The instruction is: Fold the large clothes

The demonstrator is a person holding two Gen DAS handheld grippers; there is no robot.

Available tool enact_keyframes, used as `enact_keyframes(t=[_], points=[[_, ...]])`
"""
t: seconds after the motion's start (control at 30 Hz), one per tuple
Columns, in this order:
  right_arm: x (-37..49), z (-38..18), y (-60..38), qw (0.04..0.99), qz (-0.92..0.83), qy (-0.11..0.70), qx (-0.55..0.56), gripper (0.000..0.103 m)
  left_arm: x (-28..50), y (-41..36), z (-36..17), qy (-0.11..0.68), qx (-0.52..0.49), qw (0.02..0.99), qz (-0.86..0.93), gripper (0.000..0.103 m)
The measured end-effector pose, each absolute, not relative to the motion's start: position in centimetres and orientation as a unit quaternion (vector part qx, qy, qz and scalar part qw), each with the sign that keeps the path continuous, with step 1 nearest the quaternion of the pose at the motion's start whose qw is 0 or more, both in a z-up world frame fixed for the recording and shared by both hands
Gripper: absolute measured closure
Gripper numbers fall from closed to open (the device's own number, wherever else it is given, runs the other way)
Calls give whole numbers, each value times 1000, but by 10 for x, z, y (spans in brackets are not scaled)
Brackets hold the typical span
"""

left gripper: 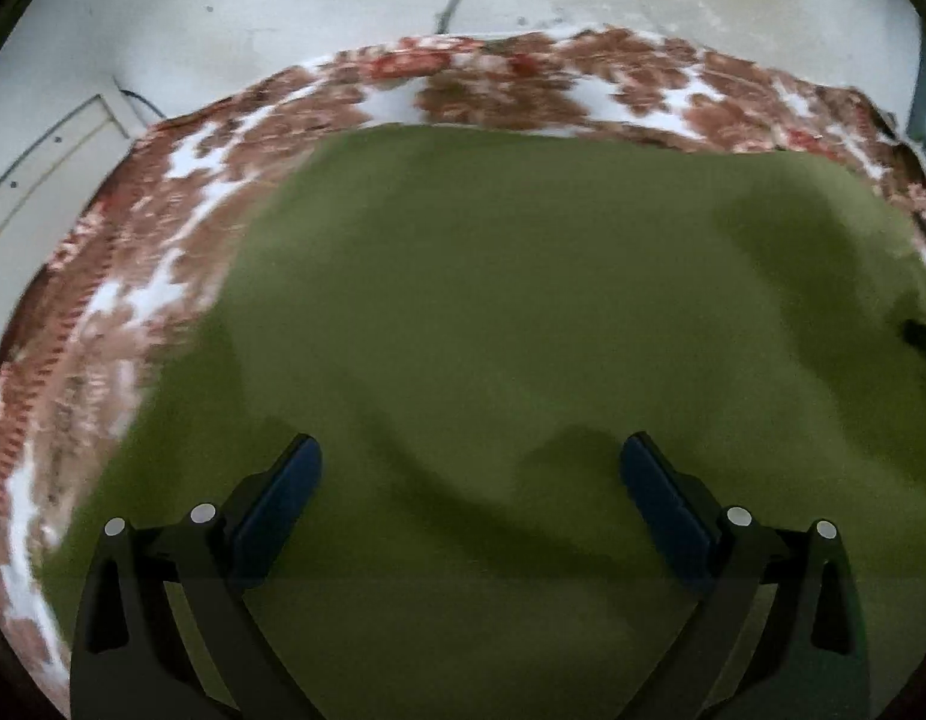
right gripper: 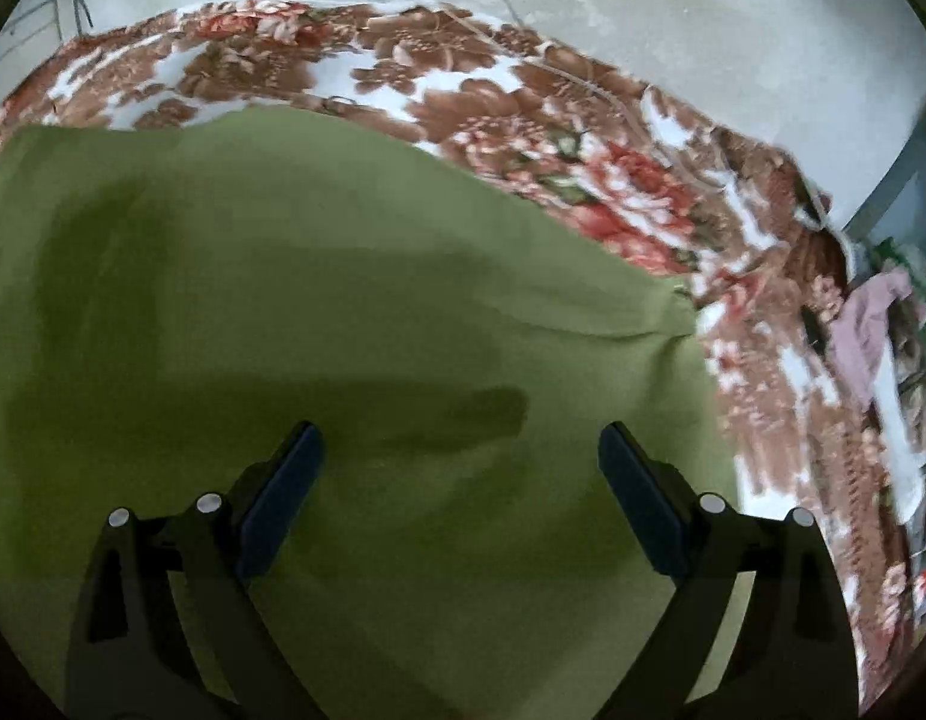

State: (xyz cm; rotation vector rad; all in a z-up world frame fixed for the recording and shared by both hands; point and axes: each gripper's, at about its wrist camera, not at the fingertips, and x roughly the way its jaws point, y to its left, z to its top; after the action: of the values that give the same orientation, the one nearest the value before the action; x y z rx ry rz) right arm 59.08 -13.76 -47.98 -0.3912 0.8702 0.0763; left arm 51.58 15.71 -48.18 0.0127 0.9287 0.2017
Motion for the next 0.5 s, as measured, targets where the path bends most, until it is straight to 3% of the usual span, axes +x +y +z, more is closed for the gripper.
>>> enact_keyframes(t=[0.17, 0.5], points=[[587, -490, -156, 886, 41, 419, -194, 10, 506, 198, -485, 454, 22, 880, 138, 4], [591, -485, -160, 877, 37, 446, -176, 8, 499, 208, -474, 441, 68, 883, 146, 6]])
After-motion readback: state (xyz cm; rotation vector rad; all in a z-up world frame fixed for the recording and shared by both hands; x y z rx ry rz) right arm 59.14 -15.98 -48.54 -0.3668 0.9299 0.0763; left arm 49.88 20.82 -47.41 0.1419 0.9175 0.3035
